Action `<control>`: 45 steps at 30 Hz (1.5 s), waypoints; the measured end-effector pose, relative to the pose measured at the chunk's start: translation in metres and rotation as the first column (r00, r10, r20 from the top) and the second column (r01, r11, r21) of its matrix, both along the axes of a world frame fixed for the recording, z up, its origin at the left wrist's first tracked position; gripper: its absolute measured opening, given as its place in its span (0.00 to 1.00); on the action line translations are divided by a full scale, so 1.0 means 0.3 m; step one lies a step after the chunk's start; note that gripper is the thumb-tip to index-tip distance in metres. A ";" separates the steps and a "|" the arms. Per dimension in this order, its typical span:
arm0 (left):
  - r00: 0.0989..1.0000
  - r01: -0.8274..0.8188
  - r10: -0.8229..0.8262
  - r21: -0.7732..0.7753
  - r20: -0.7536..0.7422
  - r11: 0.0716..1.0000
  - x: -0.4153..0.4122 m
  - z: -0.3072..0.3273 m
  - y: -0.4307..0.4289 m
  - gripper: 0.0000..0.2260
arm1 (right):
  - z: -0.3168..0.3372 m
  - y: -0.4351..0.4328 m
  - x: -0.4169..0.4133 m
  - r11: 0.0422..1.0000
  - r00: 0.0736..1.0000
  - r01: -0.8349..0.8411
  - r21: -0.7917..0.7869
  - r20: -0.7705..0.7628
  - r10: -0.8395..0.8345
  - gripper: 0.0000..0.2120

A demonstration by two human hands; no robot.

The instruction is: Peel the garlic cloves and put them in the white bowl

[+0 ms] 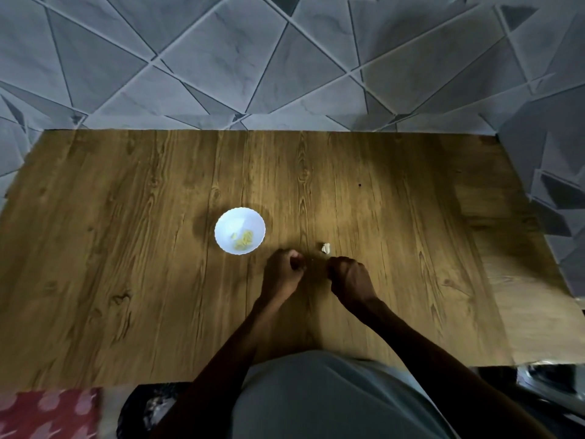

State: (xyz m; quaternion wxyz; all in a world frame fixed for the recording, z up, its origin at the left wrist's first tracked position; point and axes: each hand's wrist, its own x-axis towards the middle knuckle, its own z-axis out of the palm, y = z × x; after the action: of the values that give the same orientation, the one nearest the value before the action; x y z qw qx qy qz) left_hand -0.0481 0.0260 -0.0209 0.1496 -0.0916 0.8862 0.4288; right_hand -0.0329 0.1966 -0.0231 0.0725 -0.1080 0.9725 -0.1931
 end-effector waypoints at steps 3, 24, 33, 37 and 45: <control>0.980 0.146 -0.176 -0.260 -0.096 0.955 0.017 -0.026 -0.007 0.15 | -0.022 -0.007 0.011 0.997 1.000 -0.014 0.073 -0.023 0.016 0.07; 0.965 0.231 -0.260 -0.386 -0.024 0.893 0.024 -0.058 -0.005 0.25 | 0.038 -0.080 -0.029 0.881 0.977 -0.211 0.424 0.065 0.203 0.10; 0.992 0.089 -0.090 0.021 0.085 0.996 0.002 -0.008 -0.009 0.15 | 0.049 -0.039 -0.068 0.950 0.947 0.209 -0.232 0.291 -0.138 0.04; 0.991 -0.084 0.057 0.242 0.118 0.966 0.020 0.011 -0.008 0.08 | 0.078 -0.032 -0.018 0.711 0.890 0.423 -0.561 0.405 -0.210 0.03; 0.931 -0.307 0.079 0.645 0.357 0.700 0.039 0.062 -0.029 0.09 | 0.100 -0.055 0.015 0.549 0.864 0.499 -0.670 0.433 -0.256 0.03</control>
State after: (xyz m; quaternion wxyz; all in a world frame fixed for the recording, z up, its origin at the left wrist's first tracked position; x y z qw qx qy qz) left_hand -0.0365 0.0173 -0.0023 0.2601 -0.1871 0.6134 0.7219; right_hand -0.0284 0.1800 0.0068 0.1151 0.1148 0.7761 -0.6093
